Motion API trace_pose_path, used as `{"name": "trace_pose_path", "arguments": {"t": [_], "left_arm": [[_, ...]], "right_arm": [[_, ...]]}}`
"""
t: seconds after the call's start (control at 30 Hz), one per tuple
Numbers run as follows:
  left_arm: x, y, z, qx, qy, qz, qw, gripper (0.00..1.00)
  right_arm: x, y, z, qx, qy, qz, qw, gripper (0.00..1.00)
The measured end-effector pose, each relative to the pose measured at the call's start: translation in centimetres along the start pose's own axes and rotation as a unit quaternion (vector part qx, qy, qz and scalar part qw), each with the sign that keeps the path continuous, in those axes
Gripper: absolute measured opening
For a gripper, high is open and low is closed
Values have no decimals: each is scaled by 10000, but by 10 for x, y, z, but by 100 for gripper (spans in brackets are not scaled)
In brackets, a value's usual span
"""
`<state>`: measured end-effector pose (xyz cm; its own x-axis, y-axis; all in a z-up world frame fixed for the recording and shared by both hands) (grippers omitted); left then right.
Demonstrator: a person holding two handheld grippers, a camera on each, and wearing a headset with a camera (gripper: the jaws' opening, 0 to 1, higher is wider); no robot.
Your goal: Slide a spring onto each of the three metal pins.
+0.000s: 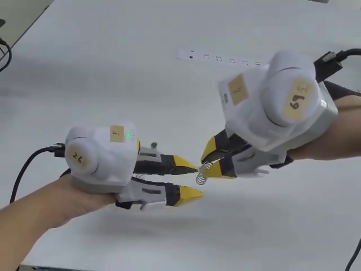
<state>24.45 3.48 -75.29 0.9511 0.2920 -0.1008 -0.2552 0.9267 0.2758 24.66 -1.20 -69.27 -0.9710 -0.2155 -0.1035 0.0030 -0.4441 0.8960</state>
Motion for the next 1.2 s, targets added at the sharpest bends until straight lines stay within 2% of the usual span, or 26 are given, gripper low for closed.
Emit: {"name": "trace_pose_path", "arguments": {"t": [0.2, 0.43, 0.67, 0.93, 1.2], "left_arm": [[1, 17, -4, -13, 164, 176, 9997, 24], [9, 41, -10, 8, 263, 587, 9979, 29], [14, 55, -11, -41, 293, 854, 9959, 37], [16, 67, -20, 33, 333, 1075, 9936, 45], [25, 82, -25, -17, 486, 1340, 9898, 58]], "right_arm": [[-3, 2, -6, 22, -76, -109, 9999, 5], [-4, 3, -8, -14, -129, -209, 9997, 5], [-3, 3, -10, 18, -143, -268, 9995, 5], [-4, 6, -16, 22, -239, -334, 9992, 5], [-6, 4, -19, 53, -264, -405, 9988, 6]]}}
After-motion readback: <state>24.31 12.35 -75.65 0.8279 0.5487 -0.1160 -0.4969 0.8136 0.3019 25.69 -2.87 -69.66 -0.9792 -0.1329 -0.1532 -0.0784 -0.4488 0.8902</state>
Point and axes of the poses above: the centre of the closed fingertips' face, and the gripper's own axes: y roughly backward along the fingers, x roughly to its left, z roughly out of its top, the point moved 4 cm from there along y, roughly backward along the fingers
